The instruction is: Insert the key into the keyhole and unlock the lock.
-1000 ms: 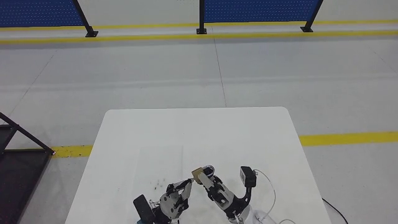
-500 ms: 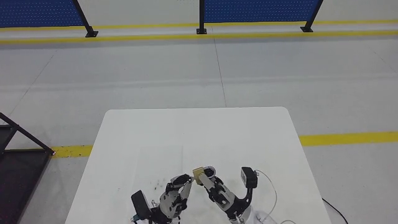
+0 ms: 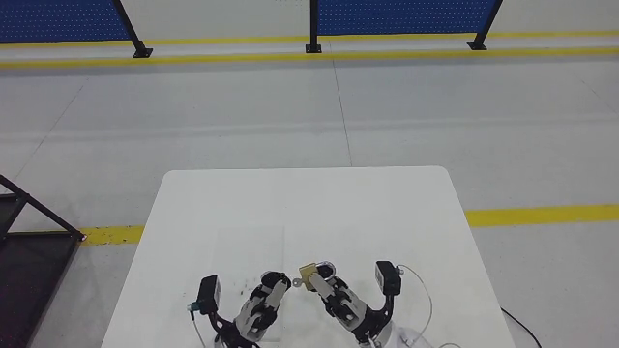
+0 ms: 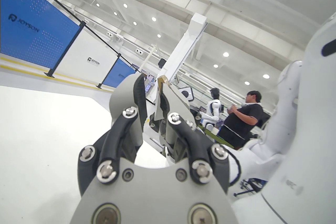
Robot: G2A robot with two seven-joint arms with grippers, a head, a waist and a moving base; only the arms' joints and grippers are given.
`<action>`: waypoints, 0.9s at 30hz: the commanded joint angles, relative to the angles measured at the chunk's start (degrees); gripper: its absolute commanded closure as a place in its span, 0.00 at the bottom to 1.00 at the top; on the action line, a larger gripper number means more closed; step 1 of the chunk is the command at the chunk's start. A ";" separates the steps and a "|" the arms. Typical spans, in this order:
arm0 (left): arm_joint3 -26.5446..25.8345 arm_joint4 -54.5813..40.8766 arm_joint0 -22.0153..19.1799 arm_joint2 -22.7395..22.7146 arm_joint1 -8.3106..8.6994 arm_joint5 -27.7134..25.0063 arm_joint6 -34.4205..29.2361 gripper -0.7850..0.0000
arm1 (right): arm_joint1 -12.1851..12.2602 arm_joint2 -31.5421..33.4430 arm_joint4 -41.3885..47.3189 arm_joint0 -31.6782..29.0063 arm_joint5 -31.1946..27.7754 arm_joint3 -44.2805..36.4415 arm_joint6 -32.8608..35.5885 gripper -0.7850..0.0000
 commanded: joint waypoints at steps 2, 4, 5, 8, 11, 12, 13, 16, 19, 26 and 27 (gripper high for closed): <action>-0.33 -3.16 0.09 -0.38 0.45 -1.24 -4.65 0.57 | -0.03 -0.10 0.07 0.12 0.27 0.04 0.10 1.00; -0.83 -5.21 -0.03 -0.02 0.70 -1.24 -6.62 0.56 | -0.04 -0.12 0.19 0.22 0.42 0.13 0.16 1.00; -1.05 -6.32 -0.03 0.31 0.82 -1.24 -7.32 0.55 | -0.04 -0.11 0.25 0.27 0.52 0.19 0.19 1.00; -1.72 -9.32 -0.34 0.98 1.34 -1.24 -9.53 0.56 | -0.04 -0.15 0.55 0.39 0.67 0.31 0.36 1.00; -2.46 -11.55 -0.53 1.55 1.96 -1.24 -11.53 0.60 | -0.04 -0.18 0.69 0.50 0.93 0.34 0.64 1.00; -2.48 -11.83 -0.55 1.58 2.17 -1.24 -12.32 0.62 | -0.04 -0.21 0.72 0.50 0.94 0.36 0.72 1.00; -2.54 -12.15 -0.59 1.76 2.37 -1.24 -13.35 0.65 | -0.02 -0.24 0.64 0.53 1.00 0.40 0.97 1.00; -2.79 -13.24 -0.77 1.80 2.82 -1.24 -14.76 0.71 | 0.01 -0.29 0.58 0.57 1.41 0.40 1.52 1.00; -2.92 -14.11 -0.90 1.93 3.08 -1.24 -15.39 0.74 | 0.04 -0.37 0.78 0.62 1.47 0.38 1.94 1.00; -2.66 -14.77 -1.30 2.00 3.34 -1.24 -16.64 1.00 | 0.10 -0.49 0.90 0.69 1.99 0.28 2.65 1.00; -2.61 -14.63 -1.33 1.96 3.35 -1.24 -16.85 1.00 | 0.11 -0.50 0.92 0.68 2.00 0.26 2.68 1.00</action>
